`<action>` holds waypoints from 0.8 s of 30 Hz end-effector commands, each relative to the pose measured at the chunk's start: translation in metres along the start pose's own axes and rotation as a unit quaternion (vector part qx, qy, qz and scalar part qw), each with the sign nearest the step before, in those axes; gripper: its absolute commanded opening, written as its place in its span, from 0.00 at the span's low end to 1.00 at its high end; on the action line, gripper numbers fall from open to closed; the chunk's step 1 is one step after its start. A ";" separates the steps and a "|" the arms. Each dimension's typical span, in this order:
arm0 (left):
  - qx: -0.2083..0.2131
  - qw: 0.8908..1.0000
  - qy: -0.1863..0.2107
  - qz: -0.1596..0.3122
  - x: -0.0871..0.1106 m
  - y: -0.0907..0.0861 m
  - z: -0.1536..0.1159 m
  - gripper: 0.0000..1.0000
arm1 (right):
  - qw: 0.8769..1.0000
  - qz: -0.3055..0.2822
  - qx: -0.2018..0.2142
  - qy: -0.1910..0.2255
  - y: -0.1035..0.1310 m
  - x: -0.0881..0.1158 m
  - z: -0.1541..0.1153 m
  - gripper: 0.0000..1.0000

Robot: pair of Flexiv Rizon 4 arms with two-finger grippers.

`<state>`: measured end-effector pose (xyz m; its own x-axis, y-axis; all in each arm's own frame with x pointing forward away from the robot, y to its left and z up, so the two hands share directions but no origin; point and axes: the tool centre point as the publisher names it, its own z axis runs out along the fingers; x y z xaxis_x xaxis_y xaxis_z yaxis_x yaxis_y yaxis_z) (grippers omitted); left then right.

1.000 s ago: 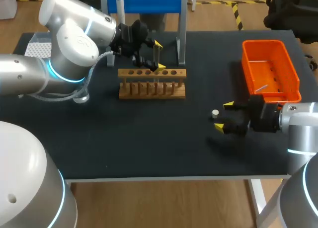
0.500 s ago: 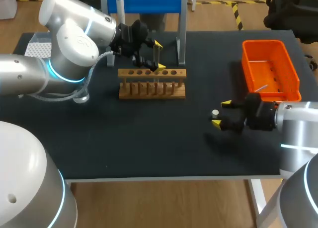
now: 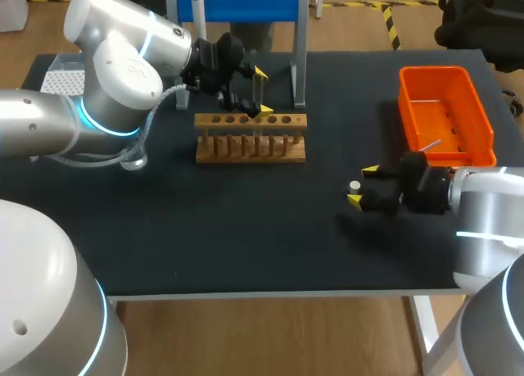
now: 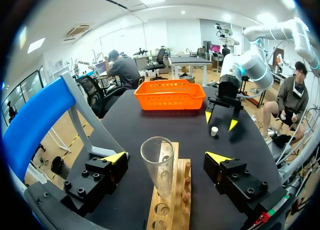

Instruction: Invert the test tube, pick up the pipette, mount the tip to pipette, aspirate from beaker and dispense into the tube, eject the tip, return the pipette, and cap with the stopper.

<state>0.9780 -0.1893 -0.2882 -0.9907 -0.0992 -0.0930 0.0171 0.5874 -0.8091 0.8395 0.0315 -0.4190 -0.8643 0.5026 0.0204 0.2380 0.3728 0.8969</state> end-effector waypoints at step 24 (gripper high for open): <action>0.002 1.000 0.000 0.001 0.000 0.001 0.000 1.00 | 1.000 0.003 0.003 -0.008 -0.004 -0.005 0.008 0.56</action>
<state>0.9780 -0.1893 -0.2882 -0.9907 -0.0992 -0.0930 0.0172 0.5874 -0.8091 0.8469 0.0326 -0.4251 -0.8572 0.5146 0.0216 0.2467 0.3736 0.8942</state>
